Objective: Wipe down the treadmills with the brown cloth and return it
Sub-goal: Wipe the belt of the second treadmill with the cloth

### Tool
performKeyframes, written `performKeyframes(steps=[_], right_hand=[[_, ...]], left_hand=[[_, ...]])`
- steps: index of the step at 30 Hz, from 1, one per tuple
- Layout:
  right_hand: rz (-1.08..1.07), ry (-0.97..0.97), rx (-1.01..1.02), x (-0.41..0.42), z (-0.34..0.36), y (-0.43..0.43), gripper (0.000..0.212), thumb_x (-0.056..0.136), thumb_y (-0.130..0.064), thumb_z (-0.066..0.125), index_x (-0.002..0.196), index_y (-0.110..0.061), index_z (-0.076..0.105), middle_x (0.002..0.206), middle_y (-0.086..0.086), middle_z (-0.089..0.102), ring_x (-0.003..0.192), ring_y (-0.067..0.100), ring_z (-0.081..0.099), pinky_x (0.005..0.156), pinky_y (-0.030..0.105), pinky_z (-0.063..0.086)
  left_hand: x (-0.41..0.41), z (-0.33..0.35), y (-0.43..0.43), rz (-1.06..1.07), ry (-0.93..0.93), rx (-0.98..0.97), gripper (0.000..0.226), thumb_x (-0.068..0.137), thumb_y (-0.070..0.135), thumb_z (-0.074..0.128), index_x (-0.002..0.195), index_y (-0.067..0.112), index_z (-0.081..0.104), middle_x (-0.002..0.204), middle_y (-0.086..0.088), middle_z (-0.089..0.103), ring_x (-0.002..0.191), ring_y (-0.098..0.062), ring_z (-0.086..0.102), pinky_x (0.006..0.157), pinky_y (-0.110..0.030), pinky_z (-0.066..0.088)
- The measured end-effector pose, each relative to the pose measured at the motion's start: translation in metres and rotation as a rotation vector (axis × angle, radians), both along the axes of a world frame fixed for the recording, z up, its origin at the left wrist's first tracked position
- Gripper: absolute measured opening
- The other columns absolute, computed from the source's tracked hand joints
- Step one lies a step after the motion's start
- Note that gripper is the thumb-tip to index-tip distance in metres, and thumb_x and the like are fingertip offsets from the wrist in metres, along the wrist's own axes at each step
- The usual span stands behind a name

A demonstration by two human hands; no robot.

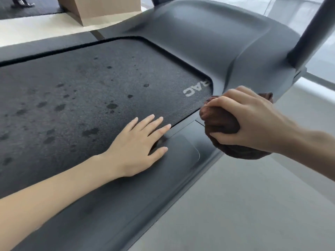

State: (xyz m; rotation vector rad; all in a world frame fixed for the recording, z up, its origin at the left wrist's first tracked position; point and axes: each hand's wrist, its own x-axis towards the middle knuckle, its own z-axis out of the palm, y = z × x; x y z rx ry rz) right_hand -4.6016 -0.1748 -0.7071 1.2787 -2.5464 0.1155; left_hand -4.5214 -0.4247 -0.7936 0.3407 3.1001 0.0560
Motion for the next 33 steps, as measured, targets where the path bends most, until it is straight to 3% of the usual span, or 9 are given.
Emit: performKeyframes(steps=[3, 6, 9, 10, 16, 21, 25, 29, 33], right_hand=[[0.065, -0.014, 0.011, -0.009, 0.002, -0.035, 0.052, 0.074, -0.052, 0.050, 0.109, -0.016, 0.061, 0.098, 0.002, 0.060, 0.089, 0.026, 0.052, 0.085, 0.031, 0.042], [0.141, -0.056, 0.062, -0.022, -0.006, -0.065, 0.053, 0.073, -0.052, 0.055, 0.112, -0.016, 0.061, 0.099, 0.004, 0.061, 0.092, 0.028, 0.053, 0.086, 0.036, 0.045], [0.182, -0.129, 0.064, -0.037, -0.024, -0.097, 0.054, 0.073, -0.051, 0.061, 0.113, -0.016, 0.060, 0.097, 0.002, 0.060, 0.092, 0.025, 0.052, 0.086, 0.030, 0.041], [0.180, -0.184, 0.048, -0.042, -0.030, -0.108, 0.054, 0.072, -0.050, 0.063, 0.114, -0.016, 0.060, 0.098, 0.003, 0.060, 0.094, 0.026, 0.051, 0.087, 0.029, 0.039], [0.193, -0.416, -0.153, -0.039, -0.076, -0.158, 0.048, 0.078, -0.039, 0.071, 0.118, -0.015, 0.059, 0.112, 0.002, 0.060, 0.106, 0.025, 0.048, 0.095, 0.022, 0.029], [0.310, -0.319, -0.133, -0.038, -0.091, -0.149, 0.062, 0.078, -0.057, 0.053, 0.128, -0.021, 0.055, 0.125, -0.005, 0.057, 0.114, 0.028, 0.049, 0.102, 0.044, 0.036], [0.393, -0.320, -0.110, -0.056, -0.091, -0.165, 0.056, 0.076, -0.054, 0.053, 0.120, -0.020, 0.060, 0.118, -0.002, 0.059, 0.104, 0.033, 0.051, 0.095, 0.047, 0.040], [0.353, -0.332, -0.125, -0.066, -0.086, -0.211, 0.045, 0.080, -0.039, 0.067, 0.115, -0.012, 0.060, 0.114, 0.007, 0.060, 0.099, 0.036, 0.052, 0.096, 0.040, 0.034], [0.397, -0.392, -0.111, -0.040, -0.083, -0.239, 0.044, 0.079, -0.042, 0.058, 0.113, -0.014, 0.059, 0.109, 0.006, 0.060, 0.096, 0.034, 0.052, 0.094, 0.039, 0.035]], left_hand=[[0.013, 0.004, -0.016, 0.031, -0.002, -0.003, 0.074, 0.079, 0.063, -0.008, 0.147, 0.036, -0.003, 0.157, 0.010, -0.005, 0.143, -0.009, -0.011, 0.117, -0.034, -0.005], [0.035, 0.002, -0.025, 0.084, 0.001, 0.051, 0.072, 0.082, 0.062, -0.002, 0.148, 0.033, 0.000, 0.158, 0.006, -0.005, 0.144, -0.009, -0.011, 0.118, -0.034, -0.003], [0.064, -0.004, -0.024, 0.105, -0.010, 0.107, 0.062, 0.092, 0.054, 0.019, 0.147, 0.026, 0.027, 0.156, 0.001, 0.018, 0.144, -0.014, 0.012, 0.116, -0.042, 0.016], [0.069, -0.007, -0.026, 0.123, -0.016, 0.126, 0.060, 0.093, 0.053, 0.023, 0.145, 0.024, 0.031, 0.155, 0.001, 0.022, 0.143, -0.014, 0.015, 0.115, -0.041, 0.016], [0.071, -0.012, -0.050, 0.358, 0.069, 0.107, 0.066, 0.091, 0.056, 0.017, 0.149, 0.024, 0.020, 0.157, 0.004, 0.008, 0.144, -0.010, -0.001, 0.118, -0.038, 0.004], [0.078, -0.010, -0.070, 0.521, 0.095, 0.069, 0.065, 0.092, 0.055, 0.021, 0.145, 0.019, 0.031, 0.155, 0.001, 0.021, 0.144, -0.014, 0.012, 0.115, -0.041, 0.011], [0.103, -0.008, -0.090, 0.695, 0.092, 0.034, 0.069, 0.090, 0.058, 0.014, 0.147, 0.021, 0.025, 0.156, 0.006, 0.013, 0.144, -0.008, 0.003, 0.118, -0.039, 0.008], [0.129, -0.002, -0.100, 0.789, 0.054, 0.027, 0.071, 0.088, 0.060, 0.011, 0.148, 0.022, 0.020, 0.156, 0.009, 0.008, 0.144, -0.005, -0.001, 0.118, -0.037, 0.005], [0.162, -0.001, -0.105, 0.835, 0.034, 0.088, 0.071, 0.087, 0.062, 0.008, 0.148, 0.026, 0.012, 0.156, 0.013, 0.001, 0.142, 0.000, -0.010, 0.118, -0.034, 0.000]])
